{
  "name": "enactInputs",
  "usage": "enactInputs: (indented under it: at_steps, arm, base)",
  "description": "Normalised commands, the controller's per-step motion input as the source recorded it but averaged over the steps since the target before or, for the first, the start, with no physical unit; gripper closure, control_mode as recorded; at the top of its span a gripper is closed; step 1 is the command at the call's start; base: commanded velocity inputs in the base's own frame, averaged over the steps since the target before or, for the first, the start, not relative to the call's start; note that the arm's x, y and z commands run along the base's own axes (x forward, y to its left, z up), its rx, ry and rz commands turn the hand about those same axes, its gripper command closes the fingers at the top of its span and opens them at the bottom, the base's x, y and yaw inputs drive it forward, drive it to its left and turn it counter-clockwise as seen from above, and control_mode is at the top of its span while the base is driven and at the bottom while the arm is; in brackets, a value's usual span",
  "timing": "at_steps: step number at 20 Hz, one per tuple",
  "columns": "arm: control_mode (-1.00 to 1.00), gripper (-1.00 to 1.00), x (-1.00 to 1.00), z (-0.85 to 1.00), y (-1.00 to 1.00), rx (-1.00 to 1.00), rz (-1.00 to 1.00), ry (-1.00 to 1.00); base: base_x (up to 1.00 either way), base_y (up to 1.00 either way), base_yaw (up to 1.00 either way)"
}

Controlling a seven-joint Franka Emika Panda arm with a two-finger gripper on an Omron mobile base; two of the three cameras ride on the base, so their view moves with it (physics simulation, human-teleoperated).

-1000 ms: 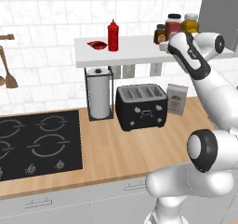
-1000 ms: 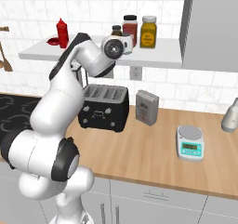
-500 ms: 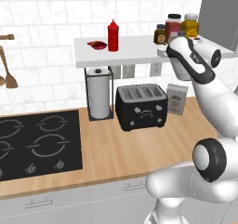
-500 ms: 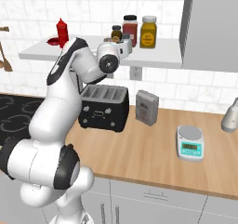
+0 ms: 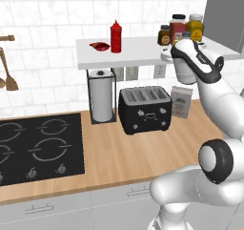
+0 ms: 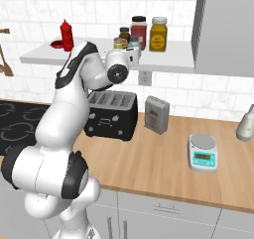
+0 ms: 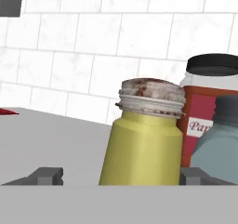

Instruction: Put the shaker and condiment bottle from the counter next to their counterparts in the cabinet.

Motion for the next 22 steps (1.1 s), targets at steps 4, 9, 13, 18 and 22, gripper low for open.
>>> enactInputs:
  at_steps: [4,9,13,18,22]
  arm:
    - [-1.00,-1.00,0.03,-0.11,0.01,0.00,0.00,-0.02]
    - [-1.00,-1.00,-0.36,0.00,0.00,-0.07,-0.01,-0.15]
    - [-1.00,-1.00,-0.99,0.00,-0.04,-0.04,-0.02,-0.18]
    - [-1.00,-1.00,-1.00,-0.21,-0.09,0.00,-0.02,-0.17]
    - [-1.00,-1.00,-1.00,-0.50,-0.04,0.00,-0.04,-0.21]
  base:
    - [0.00,0.00,0.00]
    - [0.00,0.00,0.00]
    - [0.00,0.00,0.00]
    - [0.00,0.00,0.00]
    - [0.00,0.00,0.00]
